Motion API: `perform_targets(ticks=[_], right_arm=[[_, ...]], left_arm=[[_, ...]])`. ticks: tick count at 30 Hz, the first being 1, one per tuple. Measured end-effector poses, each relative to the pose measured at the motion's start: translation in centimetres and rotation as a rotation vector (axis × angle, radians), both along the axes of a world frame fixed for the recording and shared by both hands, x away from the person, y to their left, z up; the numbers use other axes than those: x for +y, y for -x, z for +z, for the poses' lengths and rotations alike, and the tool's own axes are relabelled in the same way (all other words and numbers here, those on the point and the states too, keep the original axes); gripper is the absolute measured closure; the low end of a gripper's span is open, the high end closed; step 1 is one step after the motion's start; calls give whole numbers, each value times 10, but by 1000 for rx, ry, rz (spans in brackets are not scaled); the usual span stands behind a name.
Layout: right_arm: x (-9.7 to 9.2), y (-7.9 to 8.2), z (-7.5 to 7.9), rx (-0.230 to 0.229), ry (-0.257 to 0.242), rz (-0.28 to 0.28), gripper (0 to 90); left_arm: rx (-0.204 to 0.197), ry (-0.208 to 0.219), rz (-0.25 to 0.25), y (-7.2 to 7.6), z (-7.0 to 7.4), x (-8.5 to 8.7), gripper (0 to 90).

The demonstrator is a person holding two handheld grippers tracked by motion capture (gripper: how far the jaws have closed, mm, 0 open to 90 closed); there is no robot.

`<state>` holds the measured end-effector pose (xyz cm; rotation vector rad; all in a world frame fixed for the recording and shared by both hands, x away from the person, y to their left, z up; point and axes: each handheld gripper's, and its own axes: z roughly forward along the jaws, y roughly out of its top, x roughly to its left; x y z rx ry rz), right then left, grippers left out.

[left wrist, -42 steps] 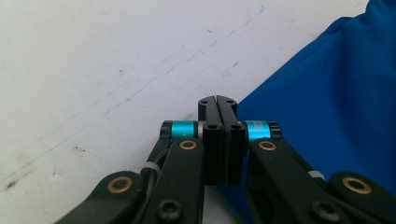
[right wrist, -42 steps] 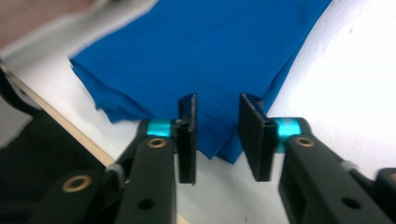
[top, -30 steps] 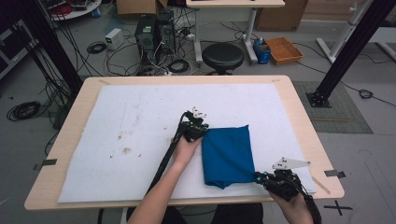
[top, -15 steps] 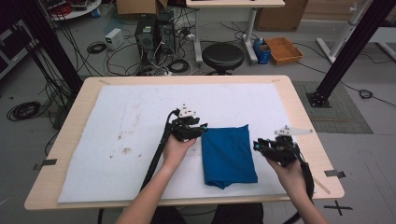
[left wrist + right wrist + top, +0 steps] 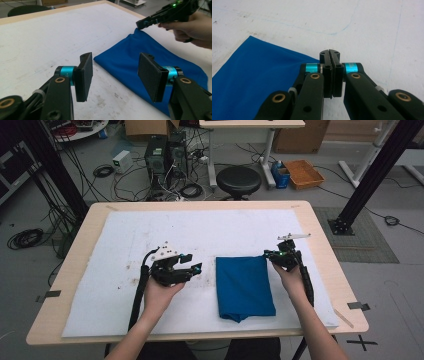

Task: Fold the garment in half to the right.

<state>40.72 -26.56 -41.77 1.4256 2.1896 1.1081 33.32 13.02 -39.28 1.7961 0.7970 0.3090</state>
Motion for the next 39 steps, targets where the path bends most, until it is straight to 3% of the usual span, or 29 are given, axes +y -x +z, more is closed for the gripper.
perform_targets(ticks=[8, 13, 17, 19, 21, 24, 28, 33, 39], right_arm=[[-1, -2, -6, -19, 35, -9, 900], [-6, 6, 1, -71, 15, -18, 731], [-10, 17, 11, -113, -11, 11, 583], [-11, 24, 13, -128, -21, 24, 539], [-13, 30, 15, -144, -37, 37, 493], [-16, 38, 19, -166, -46, 59, 451], [-22, 44, 27, -207, -54, 70, 416], [-30, 46, 31, -216, -84, 65, 394], [-32, 45, 31, -209, -102, 64, 359]], left_arm=[[-28, 34, 3, 2, -2, 21, 463], [-63, 74, 11, 0, -3, 33, 462], [-161, 73, 11, 2, -3, 41, 449], [-190, 84, 17, 2, -4, 46, 431], [-197, 90, 31, 3, -5, 51, 420], [-175, 114, 32, 4, -5, 55, 408], [-169, 99, 47, 3, -1, 57, 361], [-176, 83, 68, 2, 1, 59, 350], [-171, 35, 65, 2, -1, 54, 318]])
